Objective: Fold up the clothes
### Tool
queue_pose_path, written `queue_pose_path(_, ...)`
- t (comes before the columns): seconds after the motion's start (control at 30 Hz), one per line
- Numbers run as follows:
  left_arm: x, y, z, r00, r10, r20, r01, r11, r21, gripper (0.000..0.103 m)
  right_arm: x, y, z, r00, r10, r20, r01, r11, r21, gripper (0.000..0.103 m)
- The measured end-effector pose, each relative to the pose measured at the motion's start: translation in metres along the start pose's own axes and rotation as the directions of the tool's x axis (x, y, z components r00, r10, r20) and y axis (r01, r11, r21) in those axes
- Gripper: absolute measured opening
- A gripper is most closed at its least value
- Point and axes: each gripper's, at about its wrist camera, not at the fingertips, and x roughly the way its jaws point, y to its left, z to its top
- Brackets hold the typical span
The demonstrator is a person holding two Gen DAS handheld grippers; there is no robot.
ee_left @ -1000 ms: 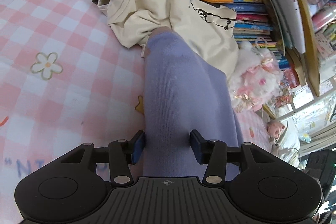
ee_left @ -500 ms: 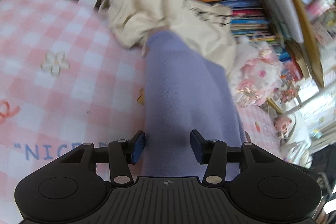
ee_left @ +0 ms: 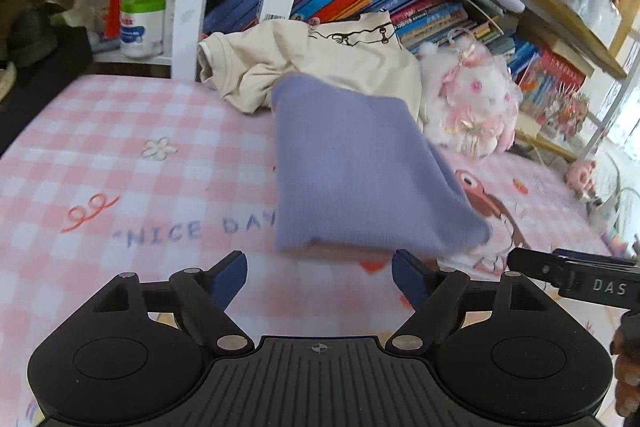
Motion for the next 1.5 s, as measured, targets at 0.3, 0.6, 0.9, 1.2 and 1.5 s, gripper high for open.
queue_pose_path(0.3,-0.038,-0.015,-0.028,0.994,0.073,0.087,-0.073,0.997,-0.002,0.101,-0.032,0.011,-0.043,0.988,-0.139,0.059,0.142,0.989,-0.046,0.097)
queue_pose_path(0.6,-0.039,-0.015,-0.04,0.988,0.139,0.069,-0.141,0.99,0.03,0.102,-0.036,0.024,-0.065,0.988,-0.146,0.051,0.151,0.982,-0.112,0.1)
queue_pose_path(0.9,-0.038,-0.017,-0.044,0.985,0.152,0.076,-0.157,0.986,0.063,0.103,-0.032,0.022,-0.062,0.99,-0.135,0.032,0.138,0.986,-0.091,0.103)
queue_pose_path(1.2,-0.037,-0.02,-0.044,0.987,0.147,0.069,-0.152,0.985,0.078,0.103,-0.029,0.019,-0.063,0.991,-0.133,0.011,0.134,0.988,-0.073,0.103)
queue_pose_path(1.5,-0.035,-0.022,-0.044,0.987,0.152,0.055,-0.156,0.984,0.088,0.103,-0.028,0.02,-0.064,0.992,-0.127,0.002,0.127,0.989,-0.078,0.103)
